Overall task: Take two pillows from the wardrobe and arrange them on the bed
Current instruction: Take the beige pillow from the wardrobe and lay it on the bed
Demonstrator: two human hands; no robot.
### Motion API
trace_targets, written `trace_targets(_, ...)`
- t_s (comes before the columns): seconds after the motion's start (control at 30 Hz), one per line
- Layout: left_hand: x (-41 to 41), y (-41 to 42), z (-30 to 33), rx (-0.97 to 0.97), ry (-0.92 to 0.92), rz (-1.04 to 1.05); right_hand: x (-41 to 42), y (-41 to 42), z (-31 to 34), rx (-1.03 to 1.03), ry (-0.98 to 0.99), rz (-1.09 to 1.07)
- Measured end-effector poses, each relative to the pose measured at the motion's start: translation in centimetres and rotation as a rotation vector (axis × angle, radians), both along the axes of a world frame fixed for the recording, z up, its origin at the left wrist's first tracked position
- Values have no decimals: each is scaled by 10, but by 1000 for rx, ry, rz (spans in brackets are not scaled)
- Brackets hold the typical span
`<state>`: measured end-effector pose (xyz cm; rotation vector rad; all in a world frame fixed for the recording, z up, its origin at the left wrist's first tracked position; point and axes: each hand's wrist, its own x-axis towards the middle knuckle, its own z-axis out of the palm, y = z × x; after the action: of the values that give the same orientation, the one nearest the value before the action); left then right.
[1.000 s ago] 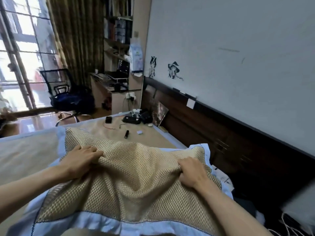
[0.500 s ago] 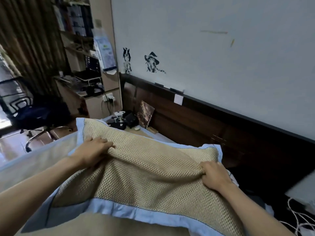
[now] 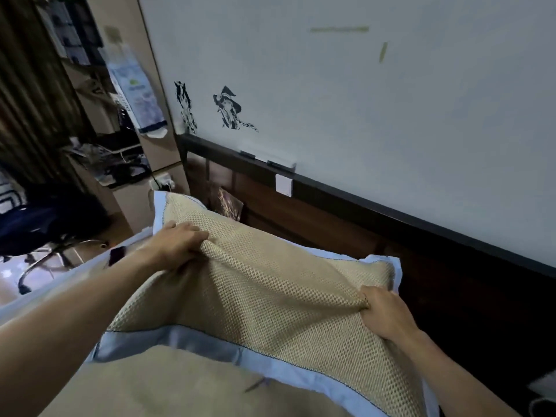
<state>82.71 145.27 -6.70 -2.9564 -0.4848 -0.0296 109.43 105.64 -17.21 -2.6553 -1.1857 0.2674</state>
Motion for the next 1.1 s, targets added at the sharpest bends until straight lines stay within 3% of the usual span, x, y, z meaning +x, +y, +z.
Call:
trace_targets(0.17, 48, 7, 14, 24, 26, 30, 27, 16, 7, 62, -25, -13)
trace_targets(0.33, 36, 48, 12, 10, 69, 150, 11, 62, 13, 185, -119, 63)
trace_targets(0.5, 15, 103, -17, -47, 78, 169, 10, 118, -1, 160, -89, 89)
trace_targets(0.63, 20, 170, -64, -88, 141, 137, 3, 174, -42, 87, -45, 50)
trace_targets(0.8, 94, 253, -138, -152, 228, -43, 1, 221, -99, -32, 62, -160)
trace_targets(0.97, 169, 291, -223, -229, 349, -190, 10, 236, -148, -137, 96, -325)
trace_targets(1.1, 215, 311, -298, -276, 301, -240, 40, 256, -185, -178, 49, -396)
